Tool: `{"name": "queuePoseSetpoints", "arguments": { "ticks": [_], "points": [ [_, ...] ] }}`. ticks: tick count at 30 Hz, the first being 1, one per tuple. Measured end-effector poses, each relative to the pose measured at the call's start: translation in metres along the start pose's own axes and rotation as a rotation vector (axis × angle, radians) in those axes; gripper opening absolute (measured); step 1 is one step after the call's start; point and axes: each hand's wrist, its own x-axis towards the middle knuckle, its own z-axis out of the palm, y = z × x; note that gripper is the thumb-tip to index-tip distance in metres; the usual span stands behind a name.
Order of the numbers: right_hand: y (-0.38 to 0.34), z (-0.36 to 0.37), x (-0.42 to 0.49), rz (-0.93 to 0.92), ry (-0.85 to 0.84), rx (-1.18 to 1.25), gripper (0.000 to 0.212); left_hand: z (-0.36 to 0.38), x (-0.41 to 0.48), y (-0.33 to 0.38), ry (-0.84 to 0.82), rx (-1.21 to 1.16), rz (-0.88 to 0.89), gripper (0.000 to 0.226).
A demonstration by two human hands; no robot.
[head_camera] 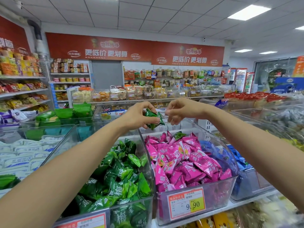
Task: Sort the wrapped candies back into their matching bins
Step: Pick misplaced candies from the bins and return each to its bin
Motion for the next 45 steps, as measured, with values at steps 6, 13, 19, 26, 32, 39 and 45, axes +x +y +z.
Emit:
{"name": "queuePoseSetpoints", "arguments": {
  "ticks": [6,13,19,26,32,39,45],
  "points": [
    [0.017,0.018,0.016,0.293,-0.188,-0.562,0.028,-0.005,-0.005,0.001,-0.001,0.004,0.011,0.030],
    [0.014,0.016,0.015,0.334,-0.275,-0.525,0.039,-0.003,-0.006,0.005,-0.013,0.023,0.016,0.032],
    [0.009,0.013,0.009,0.248,-0.251,-0.473,0.029,-0.002,-0.007,0.005,-0.029,0.041,0.018,0.031],
    [-0.021,0.007,-0.002,-0.066,-0.020,-0.202,0.028,-0.037,-0.022,0.017,0.006,0.025,0.011,0.029],
    [-0.076,0.042,-0.001,-0.293,0.007,-0.033,0.029,-0.088,-0.066,0.006,-0.164,0.180,-0.129,0.023],
    [-0.116,0.097,0.015,-0.258,-0.306,-0.273,0.027,-0.100,-0.109,-0.014,-0.584,0.609,-0.277,0.031],
    [-0.128,0.116,0.009,-0.237,-0.359,-0.394,0.023,-0.117,-0.127,-0.030,-0.450,0.673,-0.098,0.035]
  ]
}}
